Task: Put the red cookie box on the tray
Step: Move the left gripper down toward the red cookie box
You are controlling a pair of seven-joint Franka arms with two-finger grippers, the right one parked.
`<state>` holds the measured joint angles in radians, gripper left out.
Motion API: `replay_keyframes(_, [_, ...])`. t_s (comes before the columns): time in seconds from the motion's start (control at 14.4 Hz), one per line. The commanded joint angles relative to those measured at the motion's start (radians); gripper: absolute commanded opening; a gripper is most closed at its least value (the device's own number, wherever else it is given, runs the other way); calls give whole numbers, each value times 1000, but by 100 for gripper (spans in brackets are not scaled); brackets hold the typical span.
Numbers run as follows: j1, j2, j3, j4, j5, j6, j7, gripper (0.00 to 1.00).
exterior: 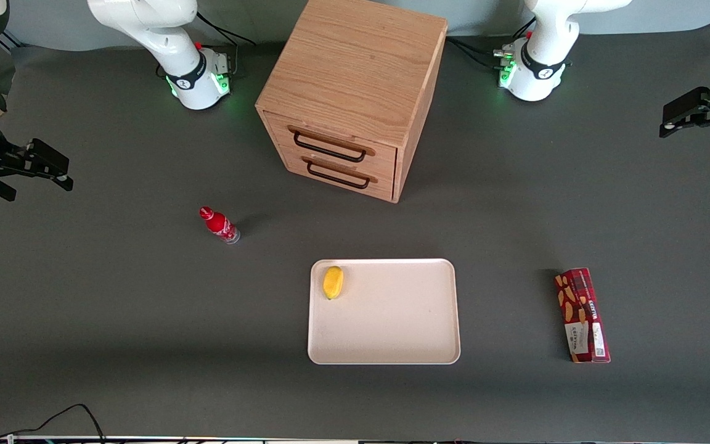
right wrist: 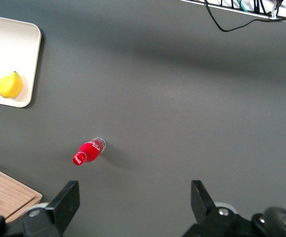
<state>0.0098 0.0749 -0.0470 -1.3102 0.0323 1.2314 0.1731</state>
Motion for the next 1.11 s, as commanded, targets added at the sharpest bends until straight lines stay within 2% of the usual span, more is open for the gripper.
replay_keyframes(0.0, [-5,-20,21,-4,-8,11,22,100])
replay_keyframes(0.55, [-8,31,22,6,-15,48,13,100])
replay_keyframes(1.04, [-8,337,21,36,-14,426,-15,100])
